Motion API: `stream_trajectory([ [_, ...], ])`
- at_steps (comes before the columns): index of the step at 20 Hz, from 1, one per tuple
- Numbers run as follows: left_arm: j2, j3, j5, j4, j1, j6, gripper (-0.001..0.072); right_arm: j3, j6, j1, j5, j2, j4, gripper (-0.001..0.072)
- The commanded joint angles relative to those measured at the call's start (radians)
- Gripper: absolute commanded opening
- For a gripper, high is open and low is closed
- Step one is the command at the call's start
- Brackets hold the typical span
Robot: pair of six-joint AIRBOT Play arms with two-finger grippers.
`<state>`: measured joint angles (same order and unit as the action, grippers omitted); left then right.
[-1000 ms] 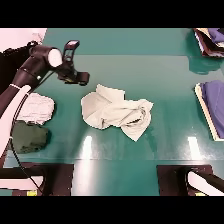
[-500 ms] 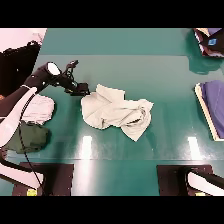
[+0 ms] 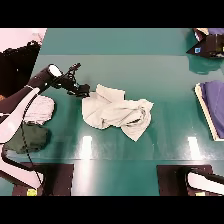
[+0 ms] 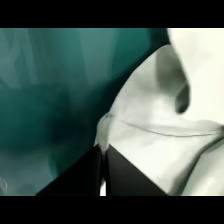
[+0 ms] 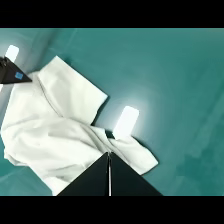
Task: Fold the shirts.
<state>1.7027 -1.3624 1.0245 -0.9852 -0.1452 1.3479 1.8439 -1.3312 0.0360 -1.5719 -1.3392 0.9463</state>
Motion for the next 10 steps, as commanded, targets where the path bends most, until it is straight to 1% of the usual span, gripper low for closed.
stream_trajectory([
  [1,-0.002,-0.051,0.032,-0.01,0.011,-0.005,0.0027,-0.002,-0.058,-0.035,-0.092,-0.042,0.055,0.0018],
  [3,-0.016,-0.121,0.055,-0.039,0.015,-0.005,0.0027,-0.064,-0.084,-0.048,-0.103,-0.043,0.168,0.0018],
  [5,-0.029,-0.185,0.078,-0.044,0.015,-0.006,0.0027,-0.199,-0.084,-0.051,-0.063,-0.043,0.187,0.0018],
  [6,-0.029,-0.21,0.09,-0.043,0.015,-0.006,0.0028,-0.288,-0.084,-0.05,-0.037,-0.043,0.18,0.0034],
  [7,-0.029,-0.227,0.1,-0.043,0.015,-0.006,0.0028,-0.377,-0.083,-0.05,0.011,-0.045,0.163,0.0223],
  [8,-0.029,-0.23,0.1,-0.043,0.015,-0.005,0.0028,-0.474,-0.083,-0.042,0.078,-0.051,0.135,0.0464],
  [9,-0.029,-0.23,0.101,-0.044,0.015,-0.005,0.0028,-0.55,-0.083,-0.036,0.129,-0.067,0.092,0.0523],
  [10,-0.029,-0.23,0.101,-0.043,0.015,-0.005,0.0028,-0.616,-0.082,-0.029,0.174,-0.093,0.047,0.052],
])
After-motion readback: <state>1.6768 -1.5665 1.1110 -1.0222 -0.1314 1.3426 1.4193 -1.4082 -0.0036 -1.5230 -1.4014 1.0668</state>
